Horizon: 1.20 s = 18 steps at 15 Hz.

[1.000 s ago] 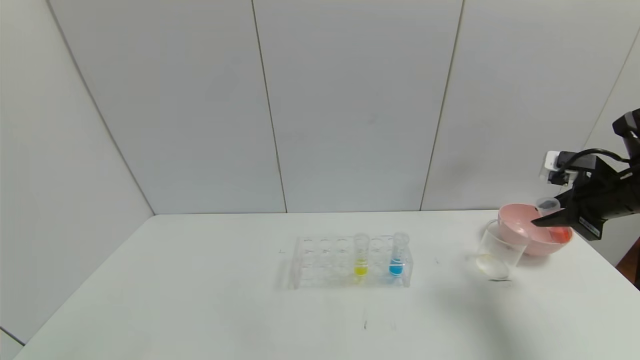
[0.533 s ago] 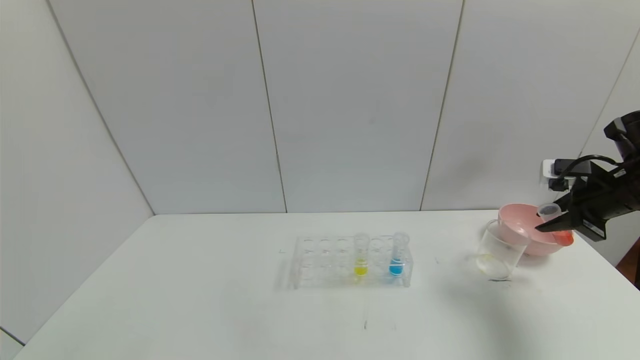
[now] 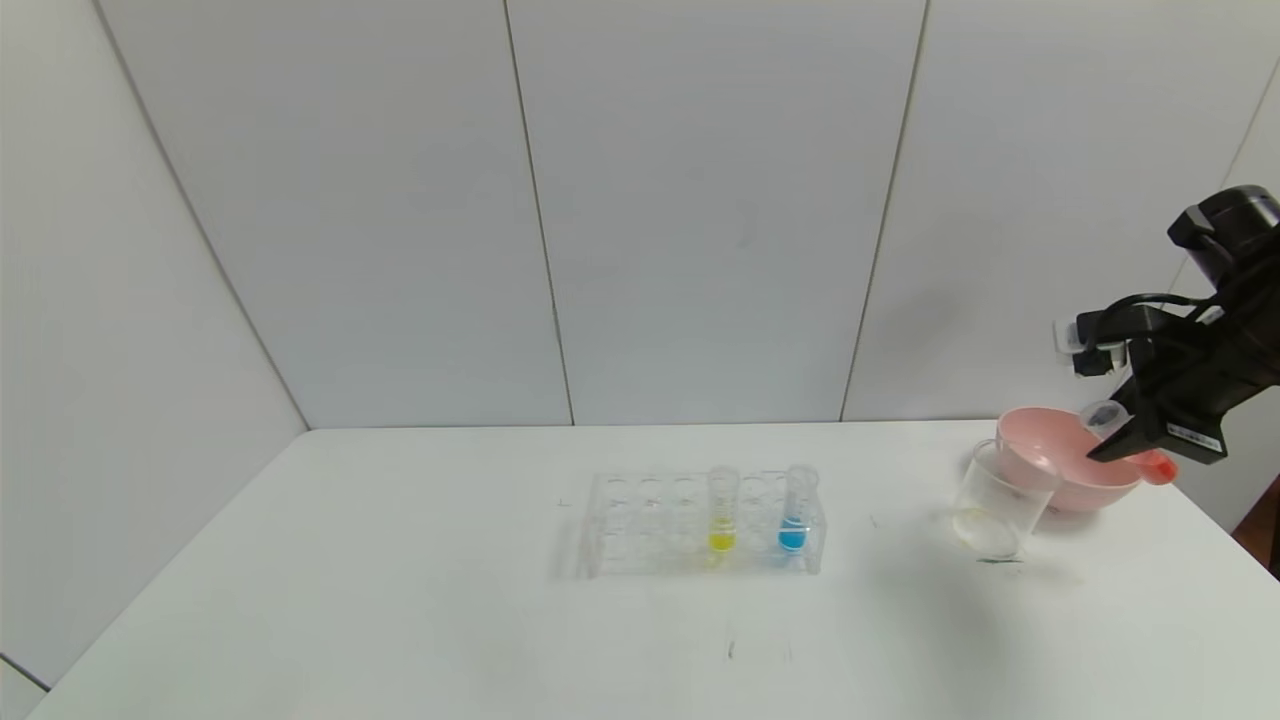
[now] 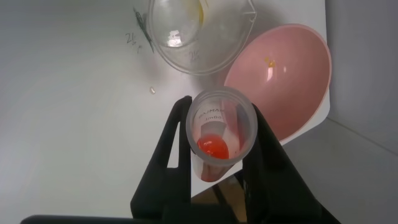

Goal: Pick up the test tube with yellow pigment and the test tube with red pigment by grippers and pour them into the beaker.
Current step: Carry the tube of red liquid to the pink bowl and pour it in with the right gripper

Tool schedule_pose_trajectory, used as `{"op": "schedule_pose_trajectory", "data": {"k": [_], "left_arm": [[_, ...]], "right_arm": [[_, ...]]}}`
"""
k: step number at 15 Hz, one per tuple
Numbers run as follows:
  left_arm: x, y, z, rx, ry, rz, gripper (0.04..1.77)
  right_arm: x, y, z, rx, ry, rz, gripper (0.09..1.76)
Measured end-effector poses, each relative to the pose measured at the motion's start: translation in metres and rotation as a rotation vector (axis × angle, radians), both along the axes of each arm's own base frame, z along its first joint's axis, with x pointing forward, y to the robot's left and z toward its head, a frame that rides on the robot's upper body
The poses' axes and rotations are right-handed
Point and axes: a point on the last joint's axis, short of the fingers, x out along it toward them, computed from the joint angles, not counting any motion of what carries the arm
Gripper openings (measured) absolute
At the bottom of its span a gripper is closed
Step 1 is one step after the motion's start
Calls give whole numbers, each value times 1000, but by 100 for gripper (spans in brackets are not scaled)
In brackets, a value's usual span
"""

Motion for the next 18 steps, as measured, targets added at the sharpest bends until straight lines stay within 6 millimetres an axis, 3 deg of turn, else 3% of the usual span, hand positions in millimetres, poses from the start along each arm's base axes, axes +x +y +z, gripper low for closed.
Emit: {"op": "schedule_pose_trajectory", "data": {"k": [8,18], "left_arm": [[0,0,0,0,0,0,172],[0,0,0,0,0,0,172]], "right_arm": [[19,19,-7,-129,23,59,53],[24,20,-14,-254,47,90,53]]}}
